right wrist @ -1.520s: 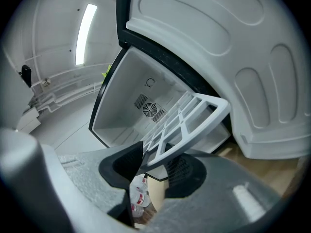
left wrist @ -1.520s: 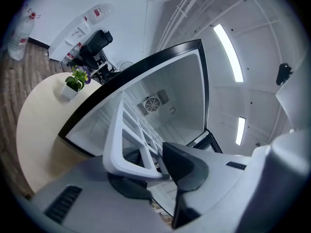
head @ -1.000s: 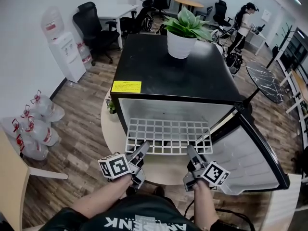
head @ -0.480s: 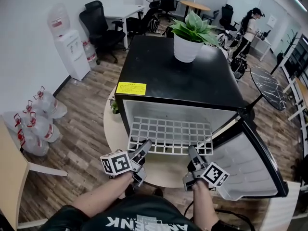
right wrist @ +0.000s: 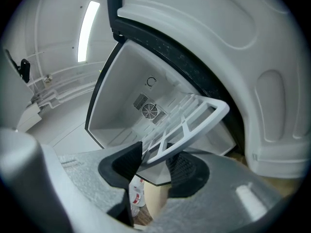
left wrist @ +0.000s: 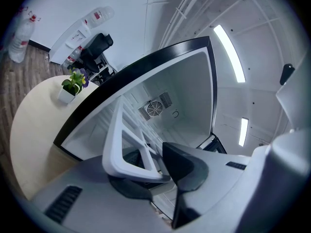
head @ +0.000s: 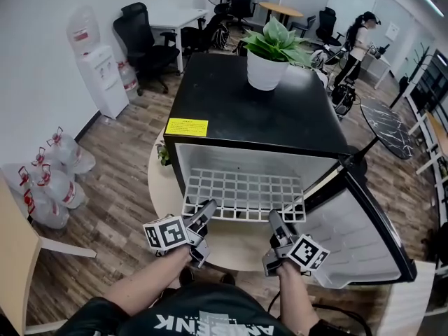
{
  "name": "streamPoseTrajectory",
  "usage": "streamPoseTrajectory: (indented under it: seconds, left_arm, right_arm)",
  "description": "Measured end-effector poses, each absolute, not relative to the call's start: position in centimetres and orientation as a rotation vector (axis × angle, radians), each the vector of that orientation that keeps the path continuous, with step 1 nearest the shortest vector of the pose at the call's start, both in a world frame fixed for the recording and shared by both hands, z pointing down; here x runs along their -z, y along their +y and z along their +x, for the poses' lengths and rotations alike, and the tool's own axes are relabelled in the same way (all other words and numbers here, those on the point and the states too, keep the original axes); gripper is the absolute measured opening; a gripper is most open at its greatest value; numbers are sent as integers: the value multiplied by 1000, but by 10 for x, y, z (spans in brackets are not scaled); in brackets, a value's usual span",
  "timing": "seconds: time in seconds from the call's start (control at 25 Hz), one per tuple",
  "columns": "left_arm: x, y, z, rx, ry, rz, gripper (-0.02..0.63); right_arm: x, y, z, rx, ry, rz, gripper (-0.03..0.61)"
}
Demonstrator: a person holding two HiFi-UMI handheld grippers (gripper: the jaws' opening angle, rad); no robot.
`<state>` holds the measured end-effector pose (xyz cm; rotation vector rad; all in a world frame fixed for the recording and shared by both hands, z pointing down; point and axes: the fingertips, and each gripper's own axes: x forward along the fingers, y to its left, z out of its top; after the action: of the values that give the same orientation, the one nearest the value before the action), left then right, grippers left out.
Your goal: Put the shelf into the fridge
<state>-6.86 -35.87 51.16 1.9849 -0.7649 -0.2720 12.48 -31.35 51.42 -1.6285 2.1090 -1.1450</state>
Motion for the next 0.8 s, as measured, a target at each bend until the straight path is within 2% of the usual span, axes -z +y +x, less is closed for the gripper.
streamPoseTrajectory:
  seconds: [0.24, 0.56, 0.8]
  left_arm:
    - [-513, -360, -71, 268, -761, 1987, 80]
    - [-510, -356, -58, 271, -760, 1993, 80]
    - [-510, -361, -58, 277, -769, 1991, 80]
  right_arm:
    - [-512, -280, 98, 1019, 2207, -1572, 144]
    - [-513, -277, 110, 917, 2262, -1737, 33]
    - [-513, -285, 112, 925, 2275, -1747, 23]
